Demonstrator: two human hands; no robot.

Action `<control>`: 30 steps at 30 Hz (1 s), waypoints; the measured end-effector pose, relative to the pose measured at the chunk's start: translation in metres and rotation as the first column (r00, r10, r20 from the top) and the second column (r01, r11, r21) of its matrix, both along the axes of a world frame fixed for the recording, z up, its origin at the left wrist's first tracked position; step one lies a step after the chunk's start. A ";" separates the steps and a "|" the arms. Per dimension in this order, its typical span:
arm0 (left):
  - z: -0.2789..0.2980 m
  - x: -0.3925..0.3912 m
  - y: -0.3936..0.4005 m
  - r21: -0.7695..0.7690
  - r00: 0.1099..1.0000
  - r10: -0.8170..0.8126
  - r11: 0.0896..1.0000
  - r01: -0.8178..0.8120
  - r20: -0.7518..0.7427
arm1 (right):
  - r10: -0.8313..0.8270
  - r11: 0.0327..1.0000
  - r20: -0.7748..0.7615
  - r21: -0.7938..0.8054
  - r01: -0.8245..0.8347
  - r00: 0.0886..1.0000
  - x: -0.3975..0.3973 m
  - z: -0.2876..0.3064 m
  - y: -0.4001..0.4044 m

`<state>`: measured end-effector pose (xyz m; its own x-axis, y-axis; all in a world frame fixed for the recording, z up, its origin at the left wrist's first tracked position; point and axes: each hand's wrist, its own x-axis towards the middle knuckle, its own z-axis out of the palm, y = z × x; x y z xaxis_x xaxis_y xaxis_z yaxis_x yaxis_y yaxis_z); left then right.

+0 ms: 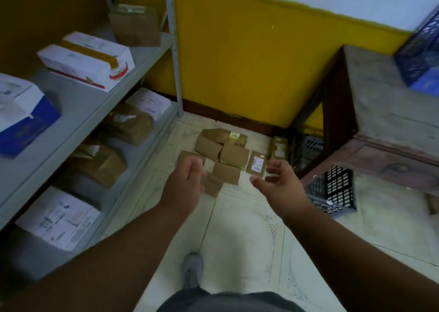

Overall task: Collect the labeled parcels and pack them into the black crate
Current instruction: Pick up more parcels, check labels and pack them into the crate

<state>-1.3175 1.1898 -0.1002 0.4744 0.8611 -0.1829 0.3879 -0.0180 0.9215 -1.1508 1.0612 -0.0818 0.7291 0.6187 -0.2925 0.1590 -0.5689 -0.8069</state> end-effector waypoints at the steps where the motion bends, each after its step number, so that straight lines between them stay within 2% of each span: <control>1: -0.001 0.005 0.015 -0.006 1.000 -0.012 1.000 0.012 -0.007 | 0.004 1.000 0.014 0.007 -0.004 1.000 0.000 0.001 0.017; 6: -0.010 0.038 0.076 -0.071 0.998 -0.051 0.996 0.049 -0.023 | 0.046 0.999 0.017 -0.007 -0.046 0.999 0.017 -0.002 0.079; 11: -0.034 0.072 0.142 -0.094 0.997 -0.047 0.995 0.042 -0.057 | 0.084 0.995 -0.060 -0.046 -0.087 0.995 0.062 -0.024 0.144; 18: -0.099 0.126 0.256 -0.235 0.979 0.088 0.963 -0.131 -0.185 | 0.245 0.967 -0.115 -0.047 -0.251 0.963 0.129 -0.103 0.289; 22: -0.155 0.166 0.308 -0.357 0.947 0.243 0.883 -0.305 -0.210 | 0.425 0.888 -0.093 -0.147 -0.435 0.900 0.168 -0.166 0.369; 25: -0.216 0.202 0.342 -0.505 0.906 0.340 0.752 -0.424 -0.253 | 0.466 0.851 -0.109 -0.216 -0.479 0.878 0.192 -0.231 0.421; 30: -0.345 0.238 0.388 -0.600 0.863 0.327 0.621 -0.504 -0.386 | 0.553 0.755 -0.108 -0.355 -0.551 0.826 0.202 -0.369 0.481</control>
